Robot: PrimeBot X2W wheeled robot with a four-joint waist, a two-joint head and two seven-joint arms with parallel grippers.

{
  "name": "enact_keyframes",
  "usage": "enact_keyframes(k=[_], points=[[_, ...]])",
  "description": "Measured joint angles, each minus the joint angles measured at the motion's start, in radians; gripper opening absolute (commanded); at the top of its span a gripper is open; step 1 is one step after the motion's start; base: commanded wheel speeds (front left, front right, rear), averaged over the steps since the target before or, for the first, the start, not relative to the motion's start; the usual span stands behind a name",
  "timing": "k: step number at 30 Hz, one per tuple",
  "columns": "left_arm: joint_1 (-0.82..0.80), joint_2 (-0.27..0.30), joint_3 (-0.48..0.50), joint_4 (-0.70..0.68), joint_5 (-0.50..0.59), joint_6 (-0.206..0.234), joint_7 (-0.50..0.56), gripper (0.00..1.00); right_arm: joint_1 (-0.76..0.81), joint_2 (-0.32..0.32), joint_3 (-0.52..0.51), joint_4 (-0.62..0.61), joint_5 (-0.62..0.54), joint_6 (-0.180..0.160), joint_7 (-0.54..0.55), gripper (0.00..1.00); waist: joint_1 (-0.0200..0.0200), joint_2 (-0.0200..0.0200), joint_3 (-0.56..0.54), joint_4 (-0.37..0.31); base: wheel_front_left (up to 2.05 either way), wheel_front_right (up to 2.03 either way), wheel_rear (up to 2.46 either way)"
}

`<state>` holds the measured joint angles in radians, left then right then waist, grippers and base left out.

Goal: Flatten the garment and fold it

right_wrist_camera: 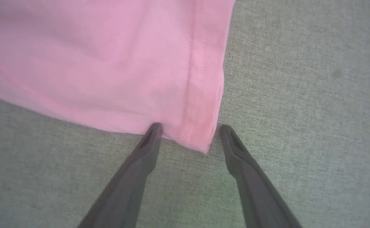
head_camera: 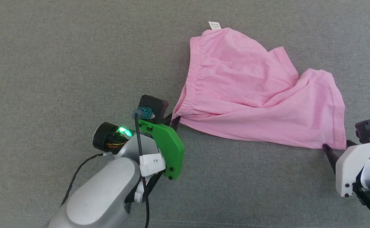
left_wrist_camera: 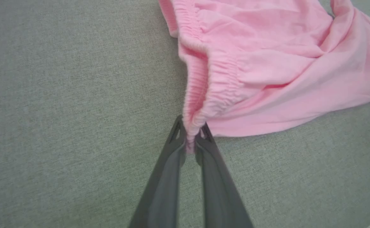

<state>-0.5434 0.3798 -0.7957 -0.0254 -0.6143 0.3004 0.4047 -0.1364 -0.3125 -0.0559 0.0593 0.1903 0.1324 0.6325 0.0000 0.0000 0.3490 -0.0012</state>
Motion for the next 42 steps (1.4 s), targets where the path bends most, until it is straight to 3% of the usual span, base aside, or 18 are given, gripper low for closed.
enact_keyframes(k=[1,7,12,22,27,33,42], points=[[0.000,0.001,-0.001,0.000,0.001,0.000,0.000,0.00,0.000,0.001,0.000,0.002,0.000,0.000,-0.002,0.00,0.0000,0.0000,-0.001,0.000,0.00,0.00,0.00],[0.023,0.007,-0.001,0.007,-0.002,-0.001,-0.011,0.00,0.004,-0.007,0.012,0.008,0.008,0.000,-0.044,0.00,0.0000,0.0000,-0.034,-0.005,0.00,0.00,0.00],[0.053,0.029,0.007,0.000,-0.026,-0.006,-0.021,0.00,0.009,-0.066,0.022,-0.059,0.069,0.000,-0.087,0.00,0.0000,0.0000,-0.089,-0.013,0.00,0.00,0.00],[0.062,0.110,0.077,-0.123,-0.061,-0.004,-0.008,0.00,-0.026,-0.171,0.010,-0.235,0.290,0.000,-0.055,0.00,0.0000,0.0000,-0.218,-0.031,0.00,0.00,0.00],[-0.013,0.164,0.144,-0.199,-0.086,-0.019,0.027,0.00,-0.124,-0.206,-0.009,-0.296,0.390,0.000,-0.027,0.00,0.0000,0.0000,-0.267,-0.039,0.00,0.00,0.00],[-0.172,0.214,0.227,-0.255,-0.133,-0.068,0.094,0.00,-0.316,-0.224,-0.022,-0.305,0.480,0.000,0.010,0.00,0.0000,0.0000,-0.285,-0.040,0.00,0.00,0.00],[-0.429,0.250,0.301,-0.212,-0.180,-0.139,0.191,0.00,-0.612,-0.271,0.056,-0.272,0.505,0.000,0.046,0.00,0.0000,0.0000,-0.232,-0.039,0.00,0.00,0.00]])
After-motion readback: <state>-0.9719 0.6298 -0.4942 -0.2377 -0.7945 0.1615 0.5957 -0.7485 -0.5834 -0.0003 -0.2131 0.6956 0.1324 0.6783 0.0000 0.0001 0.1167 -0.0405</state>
